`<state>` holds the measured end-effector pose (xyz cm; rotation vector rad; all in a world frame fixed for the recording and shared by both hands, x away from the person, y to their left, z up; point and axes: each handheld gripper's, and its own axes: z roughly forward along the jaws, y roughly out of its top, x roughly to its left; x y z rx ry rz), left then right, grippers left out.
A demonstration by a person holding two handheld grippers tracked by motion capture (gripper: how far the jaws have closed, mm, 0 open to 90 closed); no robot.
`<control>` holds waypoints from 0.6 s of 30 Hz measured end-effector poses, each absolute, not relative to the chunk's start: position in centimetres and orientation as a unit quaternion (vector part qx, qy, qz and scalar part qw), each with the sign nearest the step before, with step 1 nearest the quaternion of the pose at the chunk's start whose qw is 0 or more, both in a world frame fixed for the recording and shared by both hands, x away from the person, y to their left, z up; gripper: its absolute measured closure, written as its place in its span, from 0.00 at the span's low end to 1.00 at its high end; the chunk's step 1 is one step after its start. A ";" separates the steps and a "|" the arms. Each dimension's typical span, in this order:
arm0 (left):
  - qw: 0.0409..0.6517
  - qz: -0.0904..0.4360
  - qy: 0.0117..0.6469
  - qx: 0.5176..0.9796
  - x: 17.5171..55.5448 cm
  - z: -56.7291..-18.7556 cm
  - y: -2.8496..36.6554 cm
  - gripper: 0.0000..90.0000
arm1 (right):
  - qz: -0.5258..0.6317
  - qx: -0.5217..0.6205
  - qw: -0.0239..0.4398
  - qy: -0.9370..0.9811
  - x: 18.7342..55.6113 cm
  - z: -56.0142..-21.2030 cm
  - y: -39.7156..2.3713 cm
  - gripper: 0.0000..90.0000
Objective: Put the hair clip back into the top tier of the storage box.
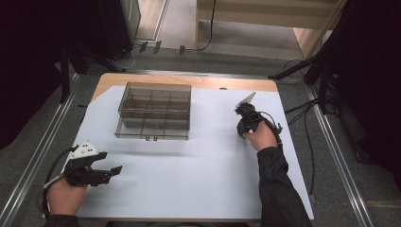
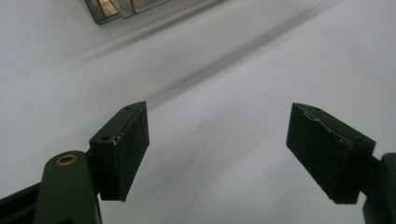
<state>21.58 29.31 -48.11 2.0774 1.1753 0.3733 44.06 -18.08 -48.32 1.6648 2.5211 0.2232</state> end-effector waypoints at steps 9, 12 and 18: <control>0.354 0.143 0.458 0.803 21.6 -48.1 29.5 0.25 | 0.079 0.542 0.053 0.835 44.1 -48.2 -18.3 0.86; 0.352 0.145 0.458 0.803 21.7 -48.1 29.6 0.25 | 0.083 0.545 0.055 0.833 44.1 -48.0 -18.4 0.86; 0.354 0.143 0.460 0.802 21.7 -48.2 29.6 0.25 | 0.096 0.541 0.062 0.833 43.8 -47.2 -18.4 0.86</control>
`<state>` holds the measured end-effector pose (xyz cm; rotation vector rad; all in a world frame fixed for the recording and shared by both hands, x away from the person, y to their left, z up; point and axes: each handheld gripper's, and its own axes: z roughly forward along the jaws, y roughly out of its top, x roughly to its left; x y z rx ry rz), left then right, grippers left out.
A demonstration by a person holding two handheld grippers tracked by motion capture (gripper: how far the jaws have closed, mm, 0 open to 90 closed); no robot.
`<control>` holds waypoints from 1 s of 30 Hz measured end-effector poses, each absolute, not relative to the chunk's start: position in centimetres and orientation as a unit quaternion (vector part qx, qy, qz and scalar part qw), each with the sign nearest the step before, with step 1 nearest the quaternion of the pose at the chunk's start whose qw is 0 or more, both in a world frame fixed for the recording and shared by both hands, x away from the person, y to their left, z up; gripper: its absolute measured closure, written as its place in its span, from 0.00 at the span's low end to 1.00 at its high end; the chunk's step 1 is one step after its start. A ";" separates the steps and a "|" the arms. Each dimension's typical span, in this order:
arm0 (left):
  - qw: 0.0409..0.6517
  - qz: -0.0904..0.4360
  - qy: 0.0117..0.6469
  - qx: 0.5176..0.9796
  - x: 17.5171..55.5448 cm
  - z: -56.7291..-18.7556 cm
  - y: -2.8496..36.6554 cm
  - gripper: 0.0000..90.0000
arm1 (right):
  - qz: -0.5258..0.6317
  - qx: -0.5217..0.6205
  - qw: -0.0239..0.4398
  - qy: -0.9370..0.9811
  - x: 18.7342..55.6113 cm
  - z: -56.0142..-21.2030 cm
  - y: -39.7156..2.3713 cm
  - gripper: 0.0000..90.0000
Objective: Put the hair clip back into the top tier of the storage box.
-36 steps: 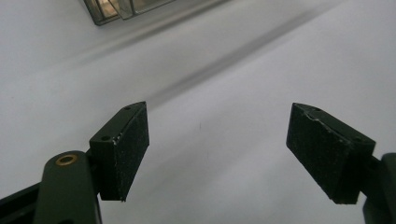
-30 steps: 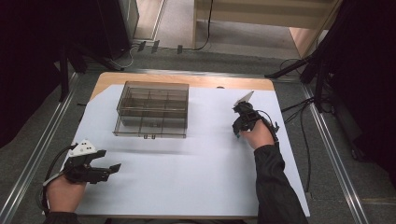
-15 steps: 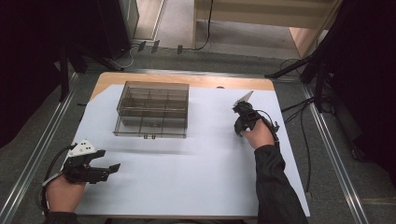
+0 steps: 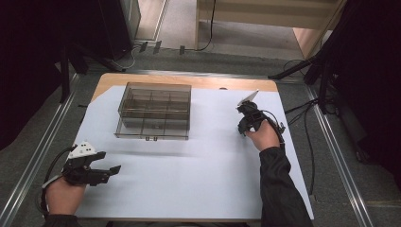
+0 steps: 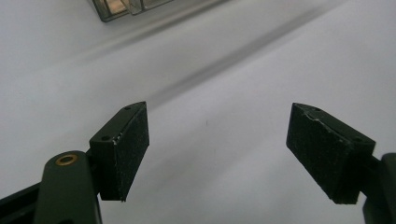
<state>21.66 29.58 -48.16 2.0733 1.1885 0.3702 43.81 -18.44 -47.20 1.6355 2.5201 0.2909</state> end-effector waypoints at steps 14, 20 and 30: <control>0.351 0.141 0.459 0.804 21.7 -48.1 29.6 0.25 | 0.166 0.512 0.081 0.839 42.7 -44.4 -17.5 0.86; 0.350 0.140 0.459 0.804 21.7 -48.2 29.5 0.25 | 0.210 0.497 0.066 0.839 42.2 -43.5 -17.0 0.87; 0.352 0.143 0.459 0.803 21.8 -48.2 29.5 0.25 | 0.232 0.470 0.065 0.849 41.3 -42.4 -15.8 0.87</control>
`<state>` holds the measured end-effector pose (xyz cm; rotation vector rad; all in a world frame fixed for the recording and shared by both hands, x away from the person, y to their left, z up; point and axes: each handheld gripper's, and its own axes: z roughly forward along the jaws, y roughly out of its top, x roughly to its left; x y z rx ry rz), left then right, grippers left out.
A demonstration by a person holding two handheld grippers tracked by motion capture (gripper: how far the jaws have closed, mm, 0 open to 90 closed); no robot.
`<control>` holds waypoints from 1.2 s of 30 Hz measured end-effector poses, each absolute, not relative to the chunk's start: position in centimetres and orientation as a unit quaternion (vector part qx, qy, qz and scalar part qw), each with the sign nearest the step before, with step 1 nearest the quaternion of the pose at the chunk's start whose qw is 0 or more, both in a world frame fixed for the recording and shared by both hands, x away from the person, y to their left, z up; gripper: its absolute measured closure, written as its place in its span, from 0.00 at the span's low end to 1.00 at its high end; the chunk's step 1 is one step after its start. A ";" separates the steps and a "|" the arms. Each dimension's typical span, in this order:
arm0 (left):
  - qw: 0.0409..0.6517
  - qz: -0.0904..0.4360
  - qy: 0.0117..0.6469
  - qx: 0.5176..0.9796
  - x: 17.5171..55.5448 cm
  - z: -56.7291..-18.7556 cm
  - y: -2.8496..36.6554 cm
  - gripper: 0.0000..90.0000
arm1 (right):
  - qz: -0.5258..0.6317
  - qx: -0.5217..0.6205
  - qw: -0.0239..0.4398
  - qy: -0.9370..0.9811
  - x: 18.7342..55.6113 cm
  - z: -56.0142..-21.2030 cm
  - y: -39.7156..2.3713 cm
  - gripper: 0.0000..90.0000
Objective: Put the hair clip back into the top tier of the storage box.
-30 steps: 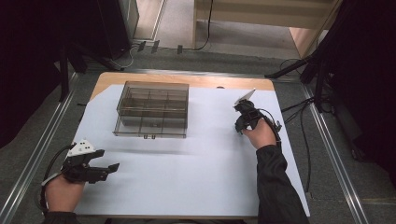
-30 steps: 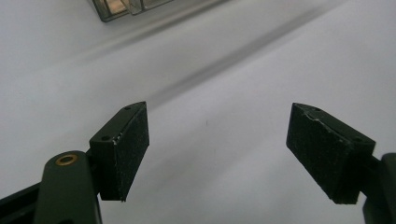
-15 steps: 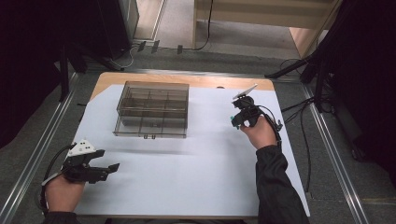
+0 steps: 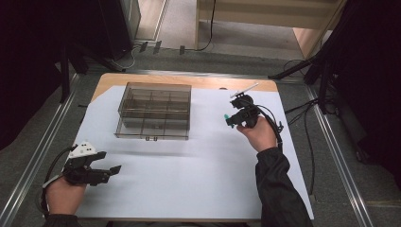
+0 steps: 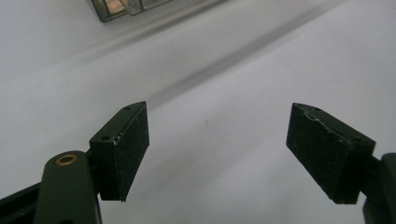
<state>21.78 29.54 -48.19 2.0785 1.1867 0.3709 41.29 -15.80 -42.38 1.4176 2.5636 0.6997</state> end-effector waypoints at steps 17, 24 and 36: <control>0.367 0.144 0.453 0.800 21.6 -48.0 29.5 0.25 | 0.275 0.420 0.069 0.862 39.4 -39.9 -13.3 0.87; 0.367 0.146 0.442 0.805 21.5 -47.9 29.2 0.25 | 0.286 0.408 0.062 0.865 39.0 -39.4 -12.4 0.86; 0.359 0.142 0.443 0.809 21.2 -48.2 29.1 0.25 | 0.293 0.383 0.057 0.874 38.5 -39.0 -10.4 0.86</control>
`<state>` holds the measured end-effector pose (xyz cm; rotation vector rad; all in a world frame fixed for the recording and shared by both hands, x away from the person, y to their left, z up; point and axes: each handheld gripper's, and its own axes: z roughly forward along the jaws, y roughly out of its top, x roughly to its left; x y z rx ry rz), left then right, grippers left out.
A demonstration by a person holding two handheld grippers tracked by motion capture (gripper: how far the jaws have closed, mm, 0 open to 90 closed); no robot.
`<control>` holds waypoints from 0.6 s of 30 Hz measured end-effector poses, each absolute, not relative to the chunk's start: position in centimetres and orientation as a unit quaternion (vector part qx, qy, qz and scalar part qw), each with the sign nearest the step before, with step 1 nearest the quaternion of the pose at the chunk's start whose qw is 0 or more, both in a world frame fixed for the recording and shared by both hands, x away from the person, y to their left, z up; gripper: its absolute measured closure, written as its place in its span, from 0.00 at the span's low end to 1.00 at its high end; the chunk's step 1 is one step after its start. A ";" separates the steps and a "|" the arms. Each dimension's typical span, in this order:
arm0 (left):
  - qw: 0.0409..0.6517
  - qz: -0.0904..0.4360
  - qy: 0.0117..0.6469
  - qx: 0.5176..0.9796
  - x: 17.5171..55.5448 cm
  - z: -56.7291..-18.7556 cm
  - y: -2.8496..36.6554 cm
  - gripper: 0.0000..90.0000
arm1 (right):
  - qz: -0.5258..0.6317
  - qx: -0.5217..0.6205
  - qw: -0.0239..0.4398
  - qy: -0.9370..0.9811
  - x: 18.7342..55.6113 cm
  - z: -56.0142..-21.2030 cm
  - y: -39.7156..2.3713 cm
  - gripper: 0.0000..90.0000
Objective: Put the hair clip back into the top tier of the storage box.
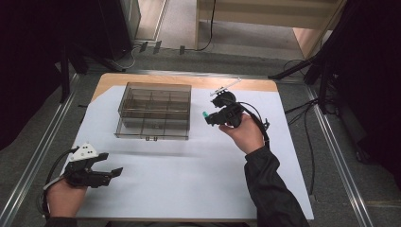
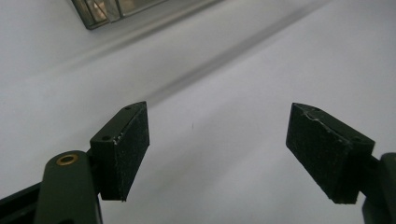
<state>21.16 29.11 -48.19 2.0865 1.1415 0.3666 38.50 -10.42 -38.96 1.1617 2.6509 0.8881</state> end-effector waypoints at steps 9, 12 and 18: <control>0.359 0.145 0.450 0.805 20.9 -48.3 29.3 0.25 | 0.295 0.362 0.049 0.883 38.0 -39.1 -8.7 0.86; 0.355 0.145 0.451 0.806 20.8 -48.3 29.4 0.25 | 0.296 0.359 0.045 0.884 37.9 -39.1 -8.2 0.86; 0.355 0.139 0.455 0.805 20.6 -48.5 29.6 0.25 | 0.300 0.351 0.035 0.887 37.9 -39.0 -7.3 0.86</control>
